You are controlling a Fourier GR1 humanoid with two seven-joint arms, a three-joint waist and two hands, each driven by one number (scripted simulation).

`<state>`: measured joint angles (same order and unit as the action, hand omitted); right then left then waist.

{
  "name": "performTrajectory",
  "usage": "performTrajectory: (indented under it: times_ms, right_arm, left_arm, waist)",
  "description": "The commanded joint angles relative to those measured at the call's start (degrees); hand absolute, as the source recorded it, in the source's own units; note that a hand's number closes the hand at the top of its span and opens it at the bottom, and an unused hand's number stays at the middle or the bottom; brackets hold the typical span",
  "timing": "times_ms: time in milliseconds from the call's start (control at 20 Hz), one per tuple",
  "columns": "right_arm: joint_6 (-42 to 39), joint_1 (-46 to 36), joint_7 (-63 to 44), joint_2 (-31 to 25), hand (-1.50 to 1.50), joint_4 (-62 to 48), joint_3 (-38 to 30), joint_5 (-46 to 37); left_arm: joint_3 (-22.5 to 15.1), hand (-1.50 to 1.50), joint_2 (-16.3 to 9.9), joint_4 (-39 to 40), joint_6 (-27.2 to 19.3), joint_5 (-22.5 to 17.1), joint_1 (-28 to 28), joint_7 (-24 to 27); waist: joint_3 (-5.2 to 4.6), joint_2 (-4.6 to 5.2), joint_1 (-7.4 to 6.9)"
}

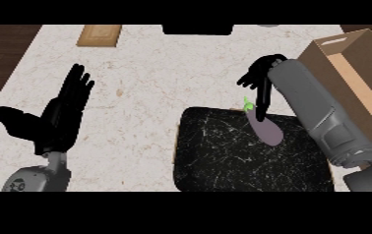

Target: Pick the eggplant from the tray and place it in the cardboard box

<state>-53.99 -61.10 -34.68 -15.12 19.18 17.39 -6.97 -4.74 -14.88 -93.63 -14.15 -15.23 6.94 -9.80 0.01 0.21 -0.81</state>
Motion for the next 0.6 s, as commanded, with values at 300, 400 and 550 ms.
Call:
performTrajectory:
  times_ms: [300,400,550]
  right_arm:
    - [-1.45,2.63,0.67,0.49,-1.50,1.17,-2.23,-3.21]
    - [0.24,4.38,-0.96,3.49,-1.50,3.00,-2.21,-3.47]
    - [-0.20,5.97,-0.29,2.90,-1.50,3.08,-2.53,-4.39]
  left_arm:
    - [-0.38,0.00,1.82,-6.67,-1.22,2.61,-2.17,-4.18]
    - [2.59,0.00,0.94,-0.65,1.26,1.72,-0.08,-1.55]
    - [1.18,0.00,2.63,-1.24,1.85,2.93,-3.25,1.01]
  waist:
    - [0.02,-0.04,-0.08]
    - [-0.01,-0.12,0.42]
    - [0.00,-0.08,0.19]
